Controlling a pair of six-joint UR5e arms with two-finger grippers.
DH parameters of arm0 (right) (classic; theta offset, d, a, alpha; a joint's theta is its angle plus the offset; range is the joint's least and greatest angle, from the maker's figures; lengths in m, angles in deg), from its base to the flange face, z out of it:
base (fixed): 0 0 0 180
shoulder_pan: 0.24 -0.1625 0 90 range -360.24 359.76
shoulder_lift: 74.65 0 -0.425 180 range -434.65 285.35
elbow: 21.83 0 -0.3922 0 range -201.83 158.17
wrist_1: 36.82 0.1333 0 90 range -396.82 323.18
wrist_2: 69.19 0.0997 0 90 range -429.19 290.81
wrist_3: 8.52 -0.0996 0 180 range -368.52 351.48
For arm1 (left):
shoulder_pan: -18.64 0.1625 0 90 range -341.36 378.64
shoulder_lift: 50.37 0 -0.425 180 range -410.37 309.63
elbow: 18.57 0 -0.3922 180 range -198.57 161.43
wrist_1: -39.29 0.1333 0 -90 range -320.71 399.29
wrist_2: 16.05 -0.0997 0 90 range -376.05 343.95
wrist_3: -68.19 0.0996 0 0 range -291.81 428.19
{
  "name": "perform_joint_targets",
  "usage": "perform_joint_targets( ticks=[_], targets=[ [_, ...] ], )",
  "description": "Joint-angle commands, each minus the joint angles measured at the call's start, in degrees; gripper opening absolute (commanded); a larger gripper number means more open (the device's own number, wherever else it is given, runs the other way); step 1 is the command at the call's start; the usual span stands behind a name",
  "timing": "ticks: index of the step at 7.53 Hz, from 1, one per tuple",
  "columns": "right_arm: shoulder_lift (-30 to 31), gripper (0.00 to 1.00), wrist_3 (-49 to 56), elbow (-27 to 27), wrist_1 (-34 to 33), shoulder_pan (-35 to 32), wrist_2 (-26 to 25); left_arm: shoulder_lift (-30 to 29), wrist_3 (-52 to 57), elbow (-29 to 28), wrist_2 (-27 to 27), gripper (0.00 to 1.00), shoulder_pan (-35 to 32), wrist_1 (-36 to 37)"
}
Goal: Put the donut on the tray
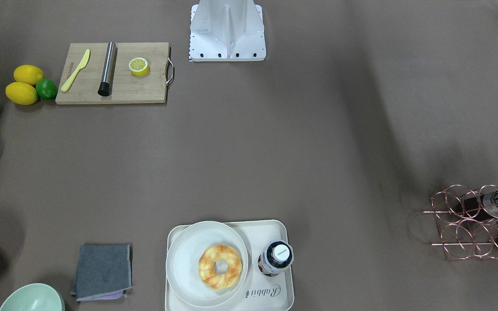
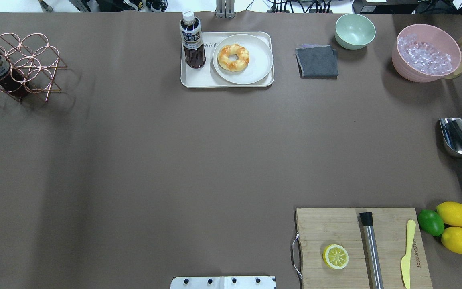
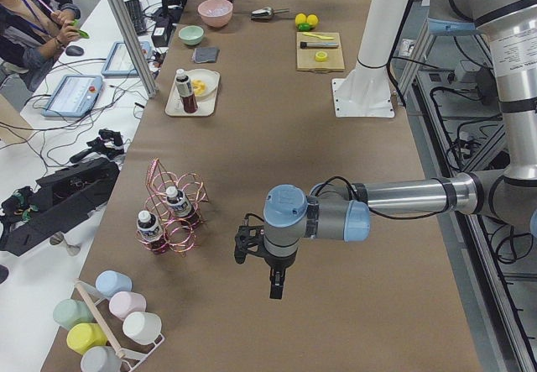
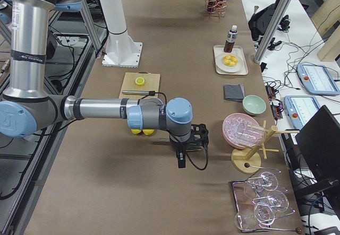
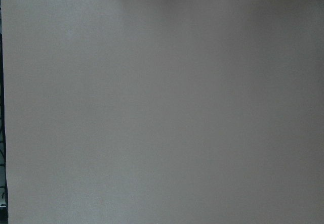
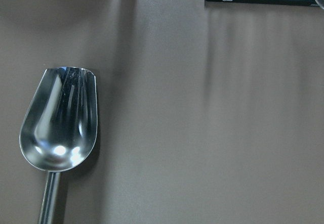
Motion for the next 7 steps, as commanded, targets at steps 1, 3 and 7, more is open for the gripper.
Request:
perform_joint_targets(
  ticks=[1, 3, 7],
  targets=[
    [0.22, 1.00, -0.06, -0.22, 0.02, -0.02, -0.10, 0.00, 0.00, -0.11, -0.03, 0.98, 0.00, 0.00],
    [0.40, 1.00, 0.29, -0.39, 0.10, -0.02, -0.36, 0.00, 0.00, -0.11, -0.03, 0.98, 0.00, 0.09],
    [0.22, 1.00, -0.14, -0.48, 0.02, -0.02, -0.10, 0.35, 0.09, -0.11, -0.03, 0.98, 0.00, 0.00]
  ],
)
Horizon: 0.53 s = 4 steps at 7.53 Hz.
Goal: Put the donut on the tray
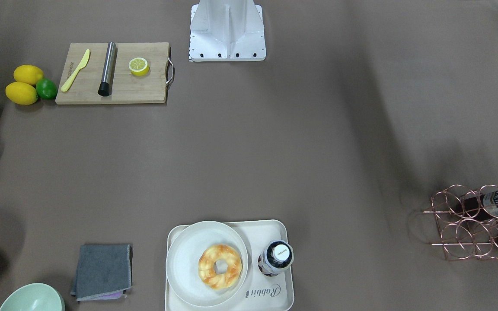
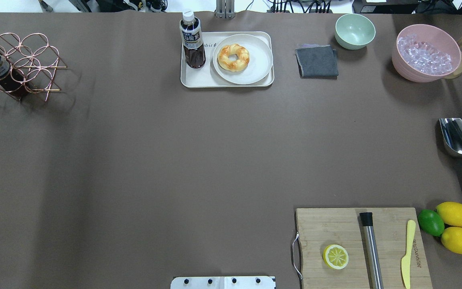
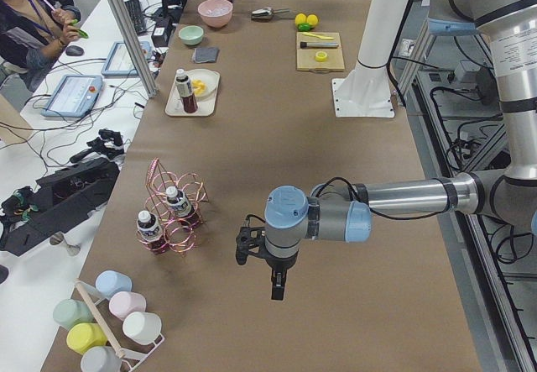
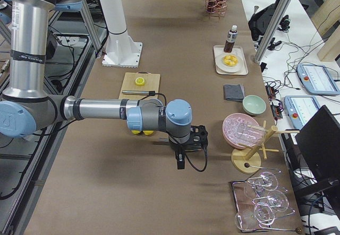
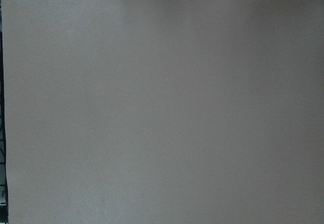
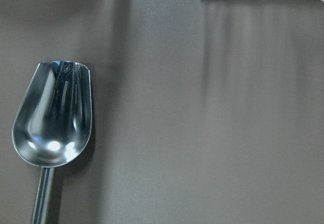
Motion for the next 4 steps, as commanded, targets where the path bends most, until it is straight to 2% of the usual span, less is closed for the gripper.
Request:
perform_joint_targets(
  ticks=[1, 4],
  targets=[
    [-0.11, 1.00, -0.14, -0.09, 0.07, 0.00, -0.17, 0.05, 0.01, -0.06, -0.03, 0.98, 0.00, -0.01],
    [-0.20, 1.00, 0.39, -0.96, 0.07, 0.00, -0.26, 0.05, 0.01, -0.06, -0.03, 0.98, 0.00, -0.01]
  ],
)
